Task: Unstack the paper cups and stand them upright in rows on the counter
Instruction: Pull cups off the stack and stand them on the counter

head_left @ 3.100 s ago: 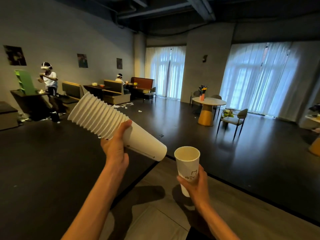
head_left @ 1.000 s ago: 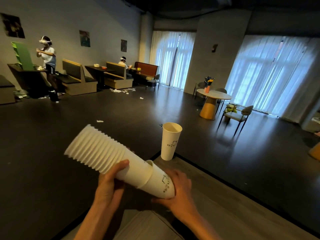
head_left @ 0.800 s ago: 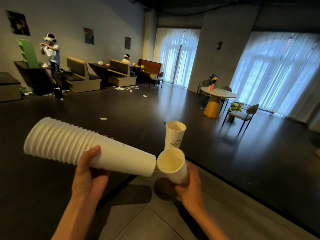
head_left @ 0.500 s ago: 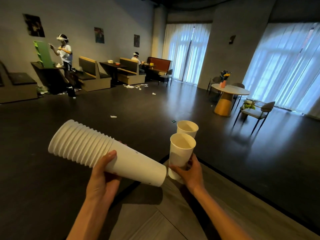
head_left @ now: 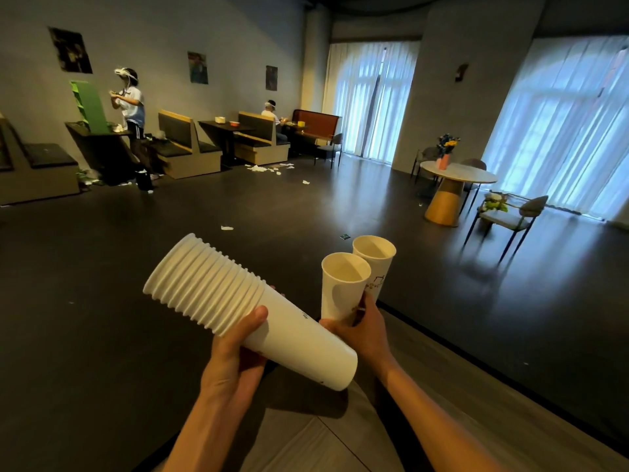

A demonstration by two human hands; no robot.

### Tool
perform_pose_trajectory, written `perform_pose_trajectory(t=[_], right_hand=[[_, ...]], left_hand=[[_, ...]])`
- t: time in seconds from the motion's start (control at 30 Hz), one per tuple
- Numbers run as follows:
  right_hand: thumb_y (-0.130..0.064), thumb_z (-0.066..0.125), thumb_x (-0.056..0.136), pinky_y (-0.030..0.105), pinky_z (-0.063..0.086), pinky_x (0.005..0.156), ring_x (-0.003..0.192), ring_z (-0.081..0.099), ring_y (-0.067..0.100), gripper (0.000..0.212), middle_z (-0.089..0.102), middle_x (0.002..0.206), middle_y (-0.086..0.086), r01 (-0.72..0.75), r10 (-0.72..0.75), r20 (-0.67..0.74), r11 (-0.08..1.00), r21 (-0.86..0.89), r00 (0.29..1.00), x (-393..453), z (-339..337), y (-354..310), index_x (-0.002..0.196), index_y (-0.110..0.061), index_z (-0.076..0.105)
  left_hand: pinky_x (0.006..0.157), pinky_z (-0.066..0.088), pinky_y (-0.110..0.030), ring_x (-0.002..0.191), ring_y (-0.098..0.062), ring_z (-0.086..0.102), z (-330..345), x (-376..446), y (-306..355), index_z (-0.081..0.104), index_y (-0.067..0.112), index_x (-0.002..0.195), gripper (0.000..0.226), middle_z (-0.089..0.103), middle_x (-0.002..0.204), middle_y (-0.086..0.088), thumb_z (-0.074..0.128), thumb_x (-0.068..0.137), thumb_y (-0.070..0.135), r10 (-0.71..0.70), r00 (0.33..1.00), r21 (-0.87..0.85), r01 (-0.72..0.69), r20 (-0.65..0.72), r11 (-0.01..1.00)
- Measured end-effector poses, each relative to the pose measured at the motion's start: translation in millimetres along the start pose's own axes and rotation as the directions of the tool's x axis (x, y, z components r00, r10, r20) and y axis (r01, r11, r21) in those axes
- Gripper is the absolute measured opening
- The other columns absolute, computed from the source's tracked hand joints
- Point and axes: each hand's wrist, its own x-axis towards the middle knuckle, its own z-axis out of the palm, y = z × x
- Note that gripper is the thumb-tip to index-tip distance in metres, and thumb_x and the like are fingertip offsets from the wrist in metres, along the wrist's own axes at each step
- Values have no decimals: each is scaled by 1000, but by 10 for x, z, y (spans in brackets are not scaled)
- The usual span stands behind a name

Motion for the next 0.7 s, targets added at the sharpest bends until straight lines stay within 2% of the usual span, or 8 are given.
perform_pose_trajectory(t=[0.1,0.17,0.23,0.27,0.33,0.43,0.57,0.7], right_hand=[[-26,88,69,23,45,90,113,49,5,82,49,121,-17,-84,84,40,996,-4,996,-138,-110,1,135,-27,39],[-26,83,76,20,50,81,105,58,9,50,57,109,-15,-148,148,-1,988,-50,989,-250,-166,41,115,-23,53],[-32,75,84,29,55,84,97,65,13,20,66,98,-9,-190,189,-24,963,-190,982,-356,-236,28,98,-21,65],[-36,70,87,33,56,87,95,67,12,16,69,97,-7,-196,204,13,955,-222,979,-397,-266,-28,94,-22,69],[-49,58,91,37,54,94,96,69,8,30,72,101,-7,-219,250,197,961,-167,948,-497,-373,-202,99,-24,72],[-65,47,90,34,49,98,106,66,8,39,68,111,-9,-287,297,473,953,-96,829,-652,-502,-442,109,-36,64],[-56,76,72,42,49,103,113,57,9,46,60,117,-10,-108,261,515,945,-308,816,-711,-488,-494,110,-38,60],[-44,85,67,35,48,102,116,52,5,54,57,118,-15,-21,169,515,960,-280,841,-761,-393,-539,115,-37,60]], left_hand=[[99,47,-57,118,-28,64,33,-44,-40,61,25,126,81,70,124,-9,86,49,24,-22,999,-13,22,24,1000],[101,46,-58,118,-30,65,59,-65,-59,59,23,131,86,69,125,-11,89,50,24,-45,998,-50,47,40,998],[103,44,-59,120,-31,64,80,-93,-95,56,23,134,87,68,126,-12,88,54,23,-65,997,-70,68,42,995],[104,43,-60,121,-32,63,86,-102,-112,55,23,135,93,68,127,-12,91,50,24,-72,996,-70,75,44,995],[105,42,-62,124,-32,60,115,-139,-164,54,24,136,112,66,130,-11,99,34,30,-92,995,-67,95,35,993],[107,41,-62,126,-32,58,151,-191,-226,55,24,137,120,64,134,-10,100,27,32,-108,994,-62,109,24,992],[105,43,-63,126,-33,57,130,-206,-255,56,25,134,117,63,133,-12,99,26,35,-96,995,-65,97,20,993],[95,51,-55,116,-29,64,118,-217,-157,60,28,125,88,69,124,-10,89,42,31,17,993,78,-26,118,997]])
